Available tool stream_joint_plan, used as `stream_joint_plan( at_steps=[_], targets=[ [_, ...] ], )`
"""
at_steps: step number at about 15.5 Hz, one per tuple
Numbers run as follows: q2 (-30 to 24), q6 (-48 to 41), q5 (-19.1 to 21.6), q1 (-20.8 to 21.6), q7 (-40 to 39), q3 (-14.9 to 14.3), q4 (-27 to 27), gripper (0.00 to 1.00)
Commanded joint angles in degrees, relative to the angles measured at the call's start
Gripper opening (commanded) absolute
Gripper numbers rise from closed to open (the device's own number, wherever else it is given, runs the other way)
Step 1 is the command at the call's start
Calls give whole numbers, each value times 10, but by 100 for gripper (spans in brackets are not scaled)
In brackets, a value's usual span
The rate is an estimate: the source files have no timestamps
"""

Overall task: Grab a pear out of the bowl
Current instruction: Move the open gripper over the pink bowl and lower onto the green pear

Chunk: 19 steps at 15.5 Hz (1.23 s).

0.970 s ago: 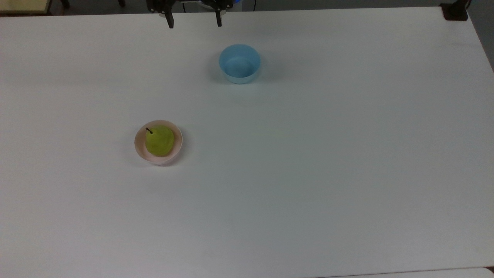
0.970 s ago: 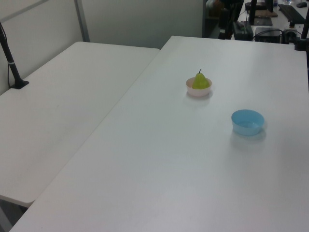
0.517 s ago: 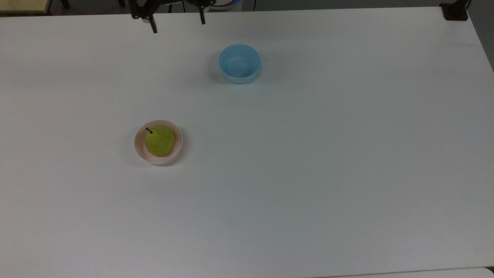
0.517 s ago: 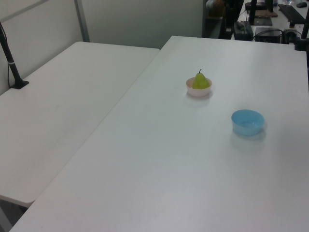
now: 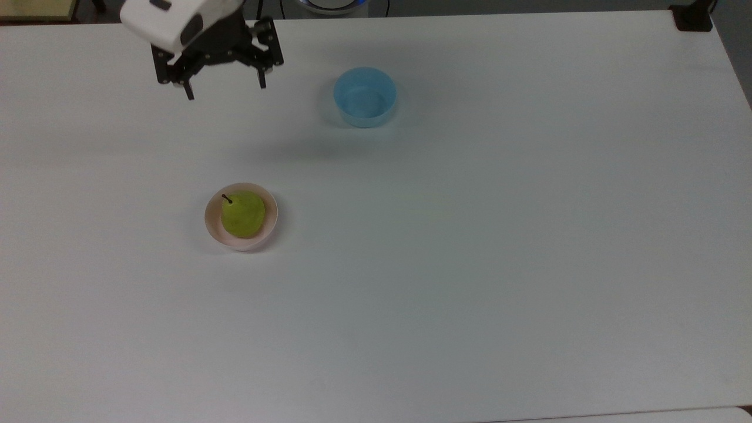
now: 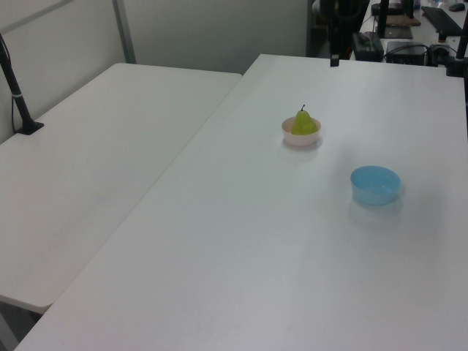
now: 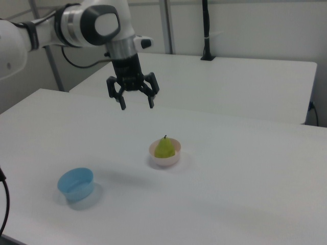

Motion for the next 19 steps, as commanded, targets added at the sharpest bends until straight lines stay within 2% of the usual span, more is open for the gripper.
stream_joint_plan(
  at_steps=[1, 3, 7, 10, 11, 19],
  targets=[
    [54, 25, -24, 5, 105, 2, 21, 100],
    [63, 68, -23, 5, 140, 3, 15, 100],
    [66, 145, -13, 1, 170, 0, -41, 100],
    [85, 183, 71, -8, 211, -3, -43, 100],
    [91, 196, 86, -10, 219, -4, -51, 100],
    [126, 229, 78, -14, 228, -10, -58, 100]
  ],
)
